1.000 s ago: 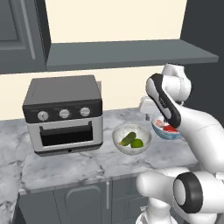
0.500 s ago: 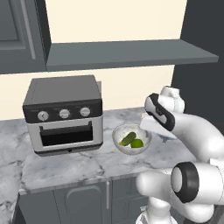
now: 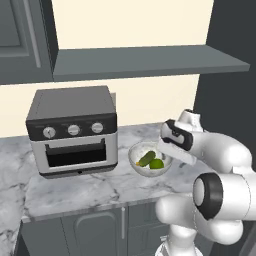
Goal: Place the bowl with the cucumber and lime on the top shelf of the fridge. Place the bowl with the steaks on the second highest shelf of the fridge.
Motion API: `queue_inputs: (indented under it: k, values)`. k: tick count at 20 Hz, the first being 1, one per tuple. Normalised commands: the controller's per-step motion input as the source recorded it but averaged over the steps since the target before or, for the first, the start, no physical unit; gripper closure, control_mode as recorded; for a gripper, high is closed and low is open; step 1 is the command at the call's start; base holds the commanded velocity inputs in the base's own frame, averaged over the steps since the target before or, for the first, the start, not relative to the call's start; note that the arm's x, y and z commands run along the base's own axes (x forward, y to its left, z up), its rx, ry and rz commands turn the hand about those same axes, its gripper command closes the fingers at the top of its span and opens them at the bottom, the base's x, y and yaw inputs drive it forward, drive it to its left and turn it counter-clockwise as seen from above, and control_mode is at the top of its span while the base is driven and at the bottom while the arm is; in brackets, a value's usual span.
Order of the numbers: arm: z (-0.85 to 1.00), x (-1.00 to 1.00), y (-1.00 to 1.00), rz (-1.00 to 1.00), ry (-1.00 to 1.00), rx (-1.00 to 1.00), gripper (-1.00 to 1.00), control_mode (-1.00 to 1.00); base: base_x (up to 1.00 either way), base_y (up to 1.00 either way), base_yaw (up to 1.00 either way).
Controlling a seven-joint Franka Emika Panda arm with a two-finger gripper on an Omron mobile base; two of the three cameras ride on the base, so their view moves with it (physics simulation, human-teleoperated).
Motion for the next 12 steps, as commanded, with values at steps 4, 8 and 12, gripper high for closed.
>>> queue_inputs:
  k: [4,8,12]
  values:
    - [-0.30,0.27,0.00,-0.04,0.00,0.00,-1.00,-1.00,0.00,0.00,0.00]
    - [-0.14,0.04,0.00,0.00,0.00,0.00,1.00,-1.00,0.00,0.00,0.00]
    - [0.00,0.00,0.00,0.00,0.00,0.00,1.00,-1.00,0.00,0.00,0.00]
